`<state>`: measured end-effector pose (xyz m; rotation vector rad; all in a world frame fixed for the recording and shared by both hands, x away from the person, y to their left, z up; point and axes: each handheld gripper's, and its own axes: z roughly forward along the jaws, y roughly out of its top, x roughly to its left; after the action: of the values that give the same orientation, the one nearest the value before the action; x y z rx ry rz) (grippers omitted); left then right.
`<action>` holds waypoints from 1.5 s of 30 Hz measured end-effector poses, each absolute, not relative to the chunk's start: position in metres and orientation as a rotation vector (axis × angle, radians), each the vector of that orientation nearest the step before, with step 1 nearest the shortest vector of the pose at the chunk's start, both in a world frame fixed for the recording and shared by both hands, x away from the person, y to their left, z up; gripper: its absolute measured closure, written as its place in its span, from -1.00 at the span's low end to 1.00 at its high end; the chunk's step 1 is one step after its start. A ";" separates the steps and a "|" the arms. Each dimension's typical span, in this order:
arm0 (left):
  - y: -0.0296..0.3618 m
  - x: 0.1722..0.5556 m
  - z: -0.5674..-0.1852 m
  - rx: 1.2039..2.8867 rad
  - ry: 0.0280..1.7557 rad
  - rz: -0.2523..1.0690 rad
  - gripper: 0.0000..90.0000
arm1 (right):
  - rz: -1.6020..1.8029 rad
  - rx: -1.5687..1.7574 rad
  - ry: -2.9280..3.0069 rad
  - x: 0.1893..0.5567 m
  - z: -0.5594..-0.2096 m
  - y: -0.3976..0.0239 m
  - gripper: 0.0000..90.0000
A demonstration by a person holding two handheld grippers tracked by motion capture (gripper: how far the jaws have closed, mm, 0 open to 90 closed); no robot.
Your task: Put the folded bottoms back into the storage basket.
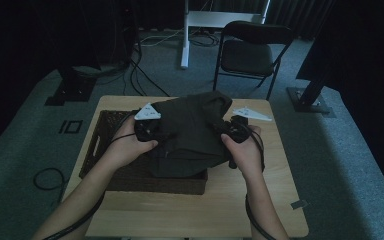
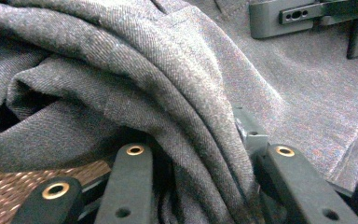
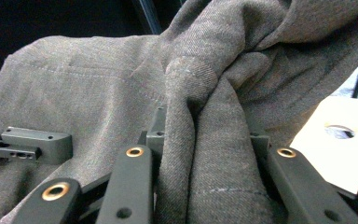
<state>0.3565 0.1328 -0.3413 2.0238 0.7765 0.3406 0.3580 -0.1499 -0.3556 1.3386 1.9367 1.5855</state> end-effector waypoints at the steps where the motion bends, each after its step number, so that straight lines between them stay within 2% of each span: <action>1: 0.136 0.357 -0.341 2.022 0.782 0.343 0.49 | 1.589 1.339 1.939 0.359 -0.356 -0.147 0.45; 15: 0.179 0.369 -0.351 2.021 0.867 0.345 0.49 | 1.624 1.359 1.928 0.371 -0.370 -0.102 0.45; 27: 0.211 0.378 -0.374 2.059 0.962 0.364 0.49 | 1.615 1.389 1.929 0.380 -0.399 -0.058 0.45; 45: 0.223 0.395 -0.428 2.133 1.057 0.332 0.49 | 1.512 1.464 1.993 0.390 -0.450 -0.026 0.45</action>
<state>0.3953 0.2226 -0.4275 2.1326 1.0573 0.3316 0.3897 -0.0257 -0.4503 1.4637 1.9932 1.5125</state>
